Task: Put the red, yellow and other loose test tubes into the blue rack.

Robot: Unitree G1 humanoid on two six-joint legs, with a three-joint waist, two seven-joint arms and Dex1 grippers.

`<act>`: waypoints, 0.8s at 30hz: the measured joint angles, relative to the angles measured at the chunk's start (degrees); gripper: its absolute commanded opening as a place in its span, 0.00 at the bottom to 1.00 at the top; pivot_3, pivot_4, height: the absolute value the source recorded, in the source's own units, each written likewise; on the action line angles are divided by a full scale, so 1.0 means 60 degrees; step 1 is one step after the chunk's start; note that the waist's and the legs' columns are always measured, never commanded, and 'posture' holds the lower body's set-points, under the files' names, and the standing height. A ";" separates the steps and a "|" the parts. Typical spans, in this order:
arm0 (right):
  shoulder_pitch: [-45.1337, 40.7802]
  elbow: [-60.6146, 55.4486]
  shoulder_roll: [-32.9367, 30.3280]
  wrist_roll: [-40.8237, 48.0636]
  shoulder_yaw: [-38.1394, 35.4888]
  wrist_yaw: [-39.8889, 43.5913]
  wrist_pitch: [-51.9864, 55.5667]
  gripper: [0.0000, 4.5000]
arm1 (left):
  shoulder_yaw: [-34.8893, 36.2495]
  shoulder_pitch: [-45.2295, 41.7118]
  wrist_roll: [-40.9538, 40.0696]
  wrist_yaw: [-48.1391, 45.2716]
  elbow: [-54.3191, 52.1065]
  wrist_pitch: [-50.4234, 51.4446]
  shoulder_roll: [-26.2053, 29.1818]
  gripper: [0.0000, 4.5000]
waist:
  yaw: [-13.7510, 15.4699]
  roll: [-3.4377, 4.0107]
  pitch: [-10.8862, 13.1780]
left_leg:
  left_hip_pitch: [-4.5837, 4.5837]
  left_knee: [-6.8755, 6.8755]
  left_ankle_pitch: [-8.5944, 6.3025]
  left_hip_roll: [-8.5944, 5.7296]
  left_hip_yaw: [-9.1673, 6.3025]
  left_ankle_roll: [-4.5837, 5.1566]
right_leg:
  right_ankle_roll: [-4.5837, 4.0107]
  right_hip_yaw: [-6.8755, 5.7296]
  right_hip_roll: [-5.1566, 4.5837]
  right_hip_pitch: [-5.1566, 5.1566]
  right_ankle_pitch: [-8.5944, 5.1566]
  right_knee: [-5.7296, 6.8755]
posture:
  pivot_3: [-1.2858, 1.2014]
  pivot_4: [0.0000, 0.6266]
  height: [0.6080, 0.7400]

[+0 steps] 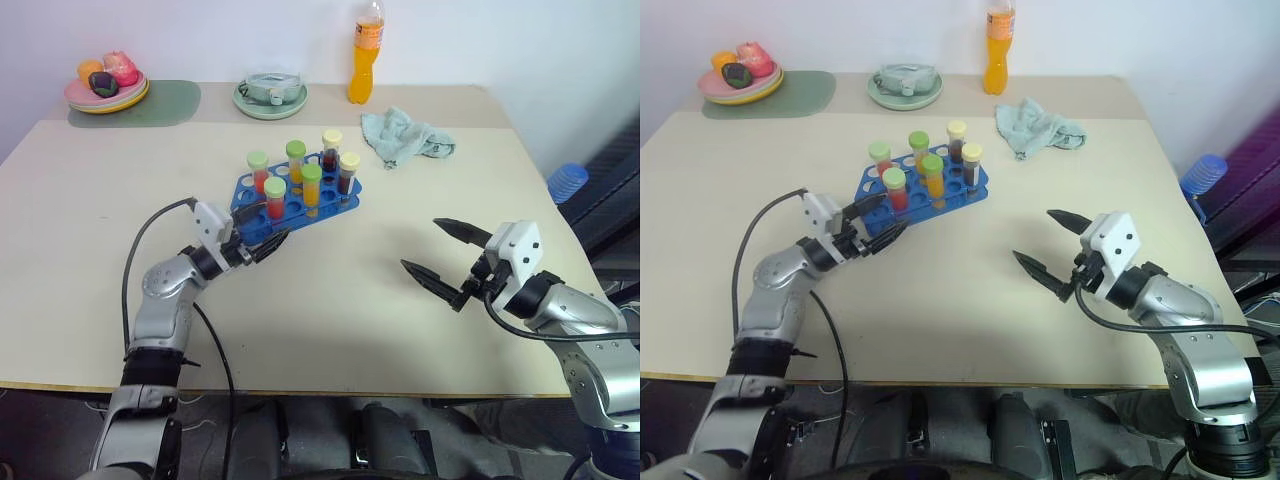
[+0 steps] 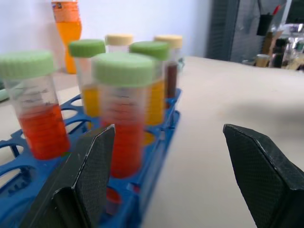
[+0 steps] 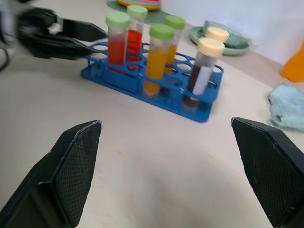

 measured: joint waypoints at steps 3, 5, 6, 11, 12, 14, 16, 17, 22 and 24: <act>0.0170 0.0563 0.0117 -0.0269 -0.0139 0.0026 -0.0717 1.00 | 0.0005 0.0804 -0.0335 -0.0098 -0.1192 0.0535 0.0480 0.82 | -0.0005 0.0000 0.0000 | 0.0000 -0.0004 0.0000 0.0000 0.0001 0.0000 | 0.0000 0.0000 0.0000 0.0000 0.0000 -0.0002 | 0.52 0.24 1.00; 0.0478 0.1021 0.0134 -0.0335 -0.0365 0.0158 -0.1099 1.00 | 0.0112 0.1384 -0.0670 -0.0187 -0.1978 0.0869 0.0832 0.82 | 0.0008 0.0001 0.0000 | 0.0001 -0.0005 0.0000 0.0001 0.0002 0.0000 | 0.0000 0.0000 -0.0002 0.0001 0.0000 -0.0003 | 0.52 0.24 1.00; 0.0617 0.1209 0.0134 -0.0330 -0.0472 0.0238 -0.1198 1.00 | 0.0203 0.1606 -0.0796 -0.0174 -0.2275 0.1016 0.0902 0.82 | 0.0014 0.0001 0.0000 | 0.0001 -0.0004 0.0000 0.0001 0.0002 0.0000 | 0.0000 0.0001 -0.0002 0.0002 0.0000 -0.0004 | 0.52 0.24 1.00; 0.1144 0.1467 0.0102 -0.0153 -0.1082 0.0537 -0.1370 1.00 | 0.0595 0.2448 -0.1351 0.0163 -0.3616 0.1996 0.1466 0.82 | -0.0017 0.0004 -0.0001 | 0.0007 -0.0006 0.0000 0.0003 0.0002 0.0000 | -0.0001 0.0003 -0.0001 0.0004 0.0000 -0.0001 | 0.52 0.24 1.00; 0.1250 0.1468 0.0072 -0.0102 -0.1189 0.0616 -0.1371 1.00 | 0.0683 0.2572 -0.1419 0.0200 -0.3799 0.2130 0.1555 0.82 | -0.0023 0.0004 -0.0001 | 0.0010 -0.0007 0.0000 0.0003 0.0002 0.0000 | -0.0001 0.0003 -0.0002 0.0007 0.0000 -0.0001 | 0.52 0.24 1.00; 0.1416 0.1501 0.0004 -0.0024 -0.1357 0.0775 -0.1377 1.00 | 0.0786 0.2832 -0.1589 0.0278 -0.4075 0.2332 0.1701 0.82 | -0.0038 0.0005 -0.0002 | 0.0014 -0.0007 0.0000 0.0003 0.0003 0.0000 | -0.0001 0.0003 -0.0002 0.0012 -0.0001 -0.0003 | 0.52 0.24 1.00; 0.1528 0.1521 -0.0059 0.0043 -0.1464 0.0902 -0.1381 1.00 | 0.0798 0.2978 -0.1724 0.0312 -0.4192 0.2488 0.1750 0.82 | -0.0052 0.0005 -0.0002 | 0.0016 -0.0007 0.0000 0.0003 0.0002 0.0000 | -0.0001 0.0003 -0.0002 0.0014 -0.0001 -0.0002 | 0.52 0.24 1.00; 0.1554 0.1550 -0.0068 0.0051 -0.1512 0.0961 -0.1381 1.00 | 0.0806 0.3014 -0.1762 0.0319 -0.4214 0.2536 0.1784 0.82 | -0.0061 0.0005 -0.0002 | 0.0016 -0.0007 0.0000 0.0003 0.0001 0.0000 | -0.0002 0.0003 -0.0001 0.0014 -0.0001 -0.0002 | 0.52 0.24 1.00; 0.1580 0.1681 -0.0068 0.0057 -0.1622 0.1072 -0.1394 1.00 | 0.0995 0.3255 -0.1978 0.0342 -0.4397 0.2738 0.1939 0.82 | -0.0162 0.0007 -0.0002 | 0.0022 -0.0010 0.0000 0.0003 0.0001 -0.0001 | -0.0002 0.0004 -0.0001 0.0016 -0.0001 0.0000 | 0.52 0.24 1.00; 0.1538 0.1681 -0.0068 0.0058 -0.1620 0.1067 -0.1389 1.00 | 0.1105 0.3258 -0.2004 0.0346 -0.4402 0.2738 0.1999 0.82 | -0.0160 0.0008 -0.0003 | 0.0023 -0.0010 0.0001 0.0003 0.0001 -0.0002 | -0.0002 0.0004 -0.0001 0.0017 -0.0001 0.0000 | 0.52 0.24 1.00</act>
